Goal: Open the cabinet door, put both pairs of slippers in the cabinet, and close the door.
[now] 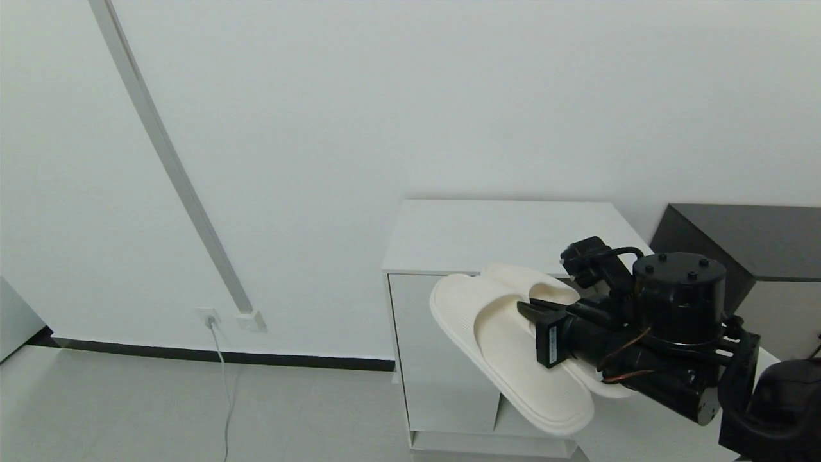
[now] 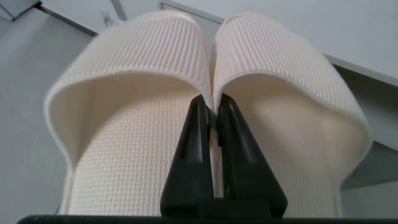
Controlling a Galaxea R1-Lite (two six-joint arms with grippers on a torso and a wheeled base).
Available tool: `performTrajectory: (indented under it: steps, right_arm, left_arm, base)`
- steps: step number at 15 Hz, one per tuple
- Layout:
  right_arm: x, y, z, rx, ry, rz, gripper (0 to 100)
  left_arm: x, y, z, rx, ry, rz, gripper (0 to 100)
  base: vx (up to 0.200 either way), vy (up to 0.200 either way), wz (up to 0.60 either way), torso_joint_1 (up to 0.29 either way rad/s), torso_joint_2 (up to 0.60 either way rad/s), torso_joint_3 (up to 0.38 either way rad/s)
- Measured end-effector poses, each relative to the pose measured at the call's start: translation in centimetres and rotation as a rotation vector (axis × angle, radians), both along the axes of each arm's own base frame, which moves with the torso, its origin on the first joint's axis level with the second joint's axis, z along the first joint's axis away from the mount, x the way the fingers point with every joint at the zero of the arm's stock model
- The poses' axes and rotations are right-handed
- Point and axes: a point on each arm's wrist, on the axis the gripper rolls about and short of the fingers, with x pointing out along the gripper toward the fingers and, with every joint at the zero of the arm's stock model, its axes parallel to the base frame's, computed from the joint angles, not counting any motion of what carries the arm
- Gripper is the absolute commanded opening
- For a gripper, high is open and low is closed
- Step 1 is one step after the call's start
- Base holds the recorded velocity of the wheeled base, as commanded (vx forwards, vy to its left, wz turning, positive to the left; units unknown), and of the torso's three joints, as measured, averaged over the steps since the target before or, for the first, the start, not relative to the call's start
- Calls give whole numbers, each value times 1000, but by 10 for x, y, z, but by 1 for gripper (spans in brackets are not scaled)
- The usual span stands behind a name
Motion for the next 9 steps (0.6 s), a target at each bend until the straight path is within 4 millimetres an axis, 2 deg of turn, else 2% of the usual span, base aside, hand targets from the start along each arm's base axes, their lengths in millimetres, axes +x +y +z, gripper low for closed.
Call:
performTrajectory:
  steps: [3,9]
  right_arm:
    - [-1,0,2,15,-32,4,0]
    - [-1,-2,-1,5,-33,2,0]
  left_arm:
    - [0,0,0,0,0,1,0]
    - [0,0,0,0,0,1,0]
  base:
    - [0,0,0,0,0,0]
    - [0,-200,0,0,3,2]
